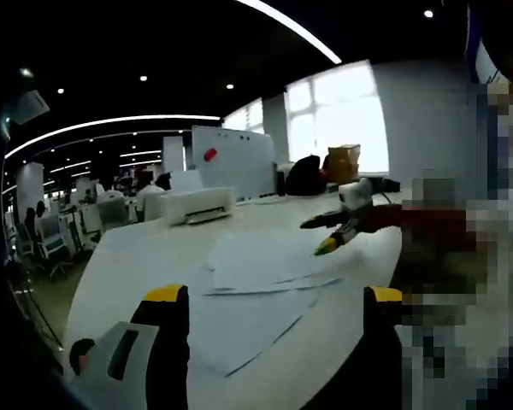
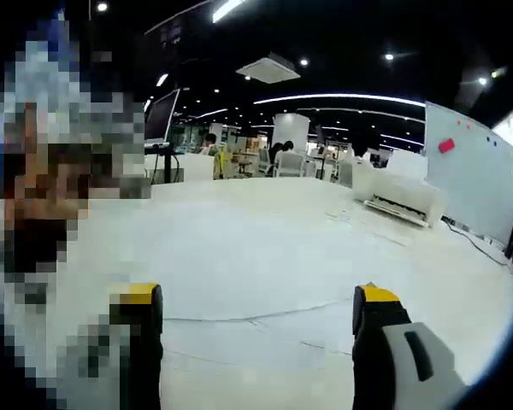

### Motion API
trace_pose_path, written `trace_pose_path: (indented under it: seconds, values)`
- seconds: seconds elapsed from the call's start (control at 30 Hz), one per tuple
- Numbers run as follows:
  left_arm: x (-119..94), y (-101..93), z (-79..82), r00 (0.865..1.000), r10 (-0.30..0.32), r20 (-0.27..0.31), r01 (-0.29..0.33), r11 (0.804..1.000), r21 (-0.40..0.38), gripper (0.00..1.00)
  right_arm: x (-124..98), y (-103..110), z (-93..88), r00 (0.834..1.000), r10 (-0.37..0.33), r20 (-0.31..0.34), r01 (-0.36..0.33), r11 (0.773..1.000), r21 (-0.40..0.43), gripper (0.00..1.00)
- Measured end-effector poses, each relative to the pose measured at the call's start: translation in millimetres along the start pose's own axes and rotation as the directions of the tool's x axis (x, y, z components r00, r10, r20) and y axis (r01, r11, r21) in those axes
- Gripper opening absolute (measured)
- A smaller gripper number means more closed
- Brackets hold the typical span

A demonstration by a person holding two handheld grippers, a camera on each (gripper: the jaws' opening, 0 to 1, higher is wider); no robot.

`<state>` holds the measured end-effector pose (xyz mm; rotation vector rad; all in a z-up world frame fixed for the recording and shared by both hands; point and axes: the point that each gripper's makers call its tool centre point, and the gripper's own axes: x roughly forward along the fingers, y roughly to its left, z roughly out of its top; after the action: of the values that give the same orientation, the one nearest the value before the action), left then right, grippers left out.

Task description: Organize the stack of printing papers by aligning and flattening the scattered papers on the table

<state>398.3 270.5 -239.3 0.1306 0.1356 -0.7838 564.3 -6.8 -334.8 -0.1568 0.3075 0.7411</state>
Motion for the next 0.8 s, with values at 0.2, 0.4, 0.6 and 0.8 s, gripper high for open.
trace_pose_path:
  seconds: [0.2, 0.4, 0.6, 0.8]
  values:
    - [-24, 3.4, 2.8, 0.999, 0.043, 0.024, -0.043, 0.999, 0.003, 0.86, 19, -4, -17.5, 0.998, -0.012, -0.066, 0.009, 0.999, -0.049, 0.87]
    - [-33, 0.3, -0.4, 0.998, 0.055, 0.020, -0.056, 0.998, 0.015, 0.86, 27, 30, -13.6, 0.996, 0.077, -0.036, -0.078, 0.995, -0.054, 0.87]
    - [-33, 1.5, 1.1, 0.998, 0.057, 0.026, -0.057, 0.998, 0.010, 0.86, 29, 40, -12.6, 0.993, 0.111, -0.040, -0.113, 0.992, -0.062, 0.88]
    - [-34, -2.2, 0.4, 0.999, 0.053, 0.012, -0.053, 0.998, 0.028, 0.86, 28, 38, -22.7, 0.987, 0.103, -0.122, -0.109, 0.993, -0.050, 0.90]
